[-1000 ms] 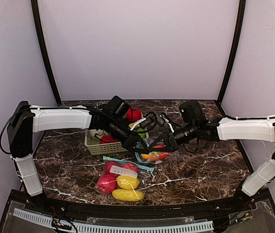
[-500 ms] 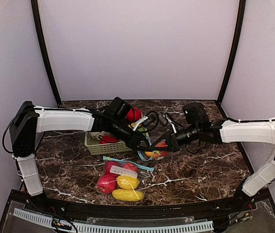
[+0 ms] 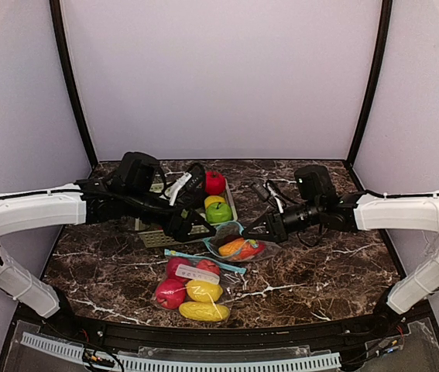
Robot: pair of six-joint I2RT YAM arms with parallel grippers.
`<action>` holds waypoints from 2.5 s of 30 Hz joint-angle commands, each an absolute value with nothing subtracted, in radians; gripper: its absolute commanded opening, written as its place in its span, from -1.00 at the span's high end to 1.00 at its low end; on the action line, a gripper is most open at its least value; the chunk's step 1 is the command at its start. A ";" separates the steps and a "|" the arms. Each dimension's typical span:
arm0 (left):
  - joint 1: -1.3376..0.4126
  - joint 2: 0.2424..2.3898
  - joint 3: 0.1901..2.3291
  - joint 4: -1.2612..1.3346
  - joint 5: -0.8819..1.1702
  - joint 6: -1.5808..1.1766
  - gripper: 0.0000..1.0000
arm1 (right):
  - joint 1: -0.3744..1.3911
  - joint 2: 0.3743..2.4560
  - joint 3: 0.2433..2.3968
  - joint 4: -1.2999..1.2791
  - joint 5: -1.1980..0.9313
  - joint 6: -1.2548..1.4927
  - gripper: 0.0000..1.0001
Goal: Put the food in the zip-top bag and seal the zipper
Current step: Adjust the fake fruit in the zipper food storage bag, then pass from the right arm to the left
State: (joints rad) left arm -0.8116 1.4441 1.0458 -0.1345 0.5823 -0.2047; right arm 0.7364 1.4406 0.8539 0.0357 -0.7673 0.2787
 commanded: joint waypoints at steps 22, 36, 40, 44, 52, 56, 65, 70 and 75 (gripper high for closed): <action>-0.764 1.564 0.917 0.079 0.498 -0.487 -0.15 | 0.734 1.447 0.830 0.111 -0.821 0.311 1.00; -0.764 1.556 0.906 0.018 0.514 -0.459 0.95 | 0.732 1.445 0.844 0.092 -0.743 0.303 1.00; -0.763 1.494 0.932 -0.099 0.453 -0.434 0.99 | 0.724 1.431 0.861 0.041 -0.647 0.288 0.86; -0.763 1.468 0.982 -0.271 0.411 -0.408 0.99 | 0.715 1.400 0.872 -0.022 -0.547 0.270 0.39; -0.731 1.483 1.002 -0.383 0.398 -0.423 0.99 | 0.738 1.289 0.811 -0.053 -0.443 0.240 -0.02; -0.707 1.488 1.004 -0.380 0.405 -0.431 0.99 | 0.801 1.278 0.756 -0.046 -0.383 0.234 0.09; -0.692 1.497 1.009 -0.373 0.421 -0.439 0.99 | 0.930 1.391 0.743 -0.005 -0.239 0.242 0.21; -0.690 1.505 1.013 -0.378 0.417 -0.436 0.99 | 0.963 1.448 0.772 0.035 -0.181 0.223 0.29; -0.689 1.514 1.017 -0.373 0.421 -0.437 0.99 | 0.971 1.468 0.790 0.046 -0.149 0.199 0.40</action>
State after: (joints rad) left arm -0.6937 1.5063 0.9943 -0.3473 0.4103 -0.4320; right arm 0.9592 1.4590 0.7559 0.0002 -0.2020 0.2245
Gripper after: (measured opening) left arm 0.015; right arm 0.313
